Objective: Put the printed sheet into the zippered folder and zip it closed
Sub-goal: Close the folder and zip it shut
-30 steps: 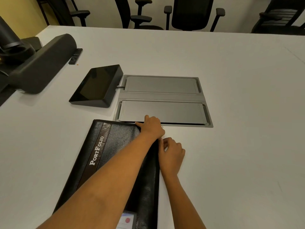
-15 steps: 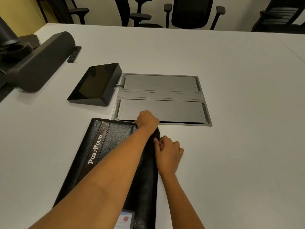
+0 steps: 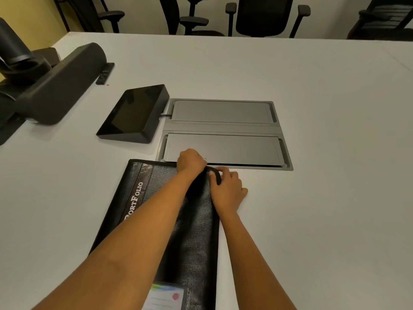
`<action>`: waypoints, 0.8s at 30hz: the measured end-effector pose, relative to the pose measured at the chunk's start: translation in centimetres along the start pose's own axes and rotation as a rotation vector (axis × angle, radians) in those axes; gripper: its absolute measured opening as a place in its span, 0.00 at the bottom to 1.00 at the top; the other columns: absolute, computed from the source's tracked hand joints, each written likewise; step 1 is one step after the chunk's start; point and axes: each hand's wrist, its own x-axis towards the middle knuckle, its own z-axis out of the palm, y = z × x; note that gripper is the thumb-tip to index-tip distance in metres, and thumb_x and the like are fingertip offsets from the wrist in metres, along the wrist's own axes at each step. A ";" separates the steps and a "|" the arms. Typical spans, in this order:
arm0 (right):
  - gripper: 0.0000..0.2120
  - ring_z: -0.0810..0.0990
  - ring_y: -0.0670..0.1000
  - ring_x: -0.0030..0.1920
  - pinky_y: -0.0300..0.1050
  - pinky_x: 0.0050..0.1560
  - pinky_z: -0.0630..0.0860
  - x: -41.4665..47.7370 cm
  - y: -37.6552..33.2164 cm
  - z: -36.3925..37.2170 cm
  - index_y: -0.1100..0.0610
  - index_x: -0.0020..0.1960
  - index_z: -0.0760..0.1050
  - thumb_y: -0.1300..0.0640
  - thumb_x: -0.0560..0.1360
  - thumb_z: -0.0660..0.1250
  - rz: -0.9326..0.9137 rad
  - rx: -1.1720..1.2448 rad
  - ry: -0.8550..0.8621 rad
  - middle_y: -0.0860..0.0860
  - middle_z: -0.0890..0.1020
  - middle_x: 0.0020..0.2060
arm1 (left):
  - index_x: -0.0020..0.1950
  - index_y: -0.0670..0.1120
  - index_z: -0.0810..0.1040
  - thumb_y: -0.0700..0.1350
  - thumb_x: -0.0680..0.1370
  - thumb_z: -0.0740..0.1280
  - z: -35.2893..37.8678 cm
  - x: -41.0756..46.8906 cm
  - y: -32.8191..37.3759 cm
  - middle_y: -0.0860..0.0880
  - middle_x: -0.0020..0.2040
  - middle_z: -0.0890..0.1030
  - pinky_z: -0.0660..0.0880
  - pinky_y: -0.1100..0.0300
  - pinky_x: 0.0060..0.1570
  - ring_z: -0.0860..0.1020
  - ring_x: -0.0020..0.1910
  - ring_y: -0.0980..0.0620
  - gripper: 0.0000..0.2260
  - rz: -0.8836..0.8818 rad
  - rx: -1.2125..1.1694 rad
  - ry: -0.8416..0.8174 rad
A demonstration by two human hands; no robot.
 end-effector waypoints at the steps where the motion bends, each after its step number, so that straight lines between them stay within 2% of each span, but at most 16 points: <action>1: 0.14 0.74 0.53 0.55 0.48 0.54 0.62 0.4 -0.3 0.3 0.47 0.59 0.73 0.45 0.78 0.56 -0.048 -0.022 -0.018 0.51 0.76 0.55 | 0.52 0.39 0.82 0.41 0.76 0.67 0.1 -0.1 0.0 0.42 0.53 0.83 0.75 0.57 0.48 0.80 0.53 0.43 0.08 0.001 -0.004 0.003; 4: 0.14 0.75 0.53 0.55 0.47 0.54 0.64 0.7 -0.5 1.0 0.48 0.61 0.73 0.48 0.80 0.55 -0.146 -0.091 0.005 0.52 0.76 0.56 | 0.51 0.40 0.82 0.41 0.77 0.65 0.5 -0.3 -0.3 0.42 0.53 0.83 0.75 0.54 0.52 0.80 0.53 0.43 0.08 0.012 0.025 0.056; 8: 0.15 0.75 0.53 0.52 0.48 0.53 0.65 0.7 -0.2 1.3 0.50 0.61 0.74 0.49 0.80 0.53 -0.156 -0.119 0.058 0.52 0.77 0.55 | 0.50 0.41 0.80 0.41 0.77 0.62 0.4 -0.2 -1.0 0.43 0.51 0.83 0.67 0.54 0.59 0.79 0.52 0.44 0.08 0.001 0.122 0.180; 17: 0.15 0.75 0.54 0.52 0.48 0.52 0.65 0.5 -0.2 1.2 0.50 0.61 0.73 0.49 0.81 0.53 -0.164 -0.162 0.066 0.53 0.76 0.54 | 0.46 0.41 0.82 0.40 0.76 0.62 0.0 0.2 -1.7 0.43 0.46 0.83 0.66 0.54 0.59 0.79 0.48 0.44 0.08 -0.005 0.167 0.262; 21: 0.15 0.75 0.54 0.52 0.48 0.52 0.64 0.5 -0.3 1.3 0.50 0.62 0.73 0.49 0.81 0.52 -0.166 -0.175 0.055 0.53 0.76 0.55 | 0.48 0.41 0.81 0.42 0.77 0.63 -0.6 0.2 -1.8 0.42 0.49 0.83 0.71 0.53 0.56 0.80 0.50 0.43 0.08 0.043 0.135 0.208; 24: 0.14 0.74 0.55 0.54 0.48 0.52 0.64 1.0 -0.4 1.3 0.52 0.60 0.74 0.50 0.81 0.53 -0.150 -0.164 0.047 0.54 0.75 0.56 | 0.47 0.42 0.82 0.45 0.76 0.68 -1.4 0.7 -2.8 0.42 0.47 0.84 0.77 0.55 0.51 0.81 0.48 0.44 0.07 0.093 -0.065 0.084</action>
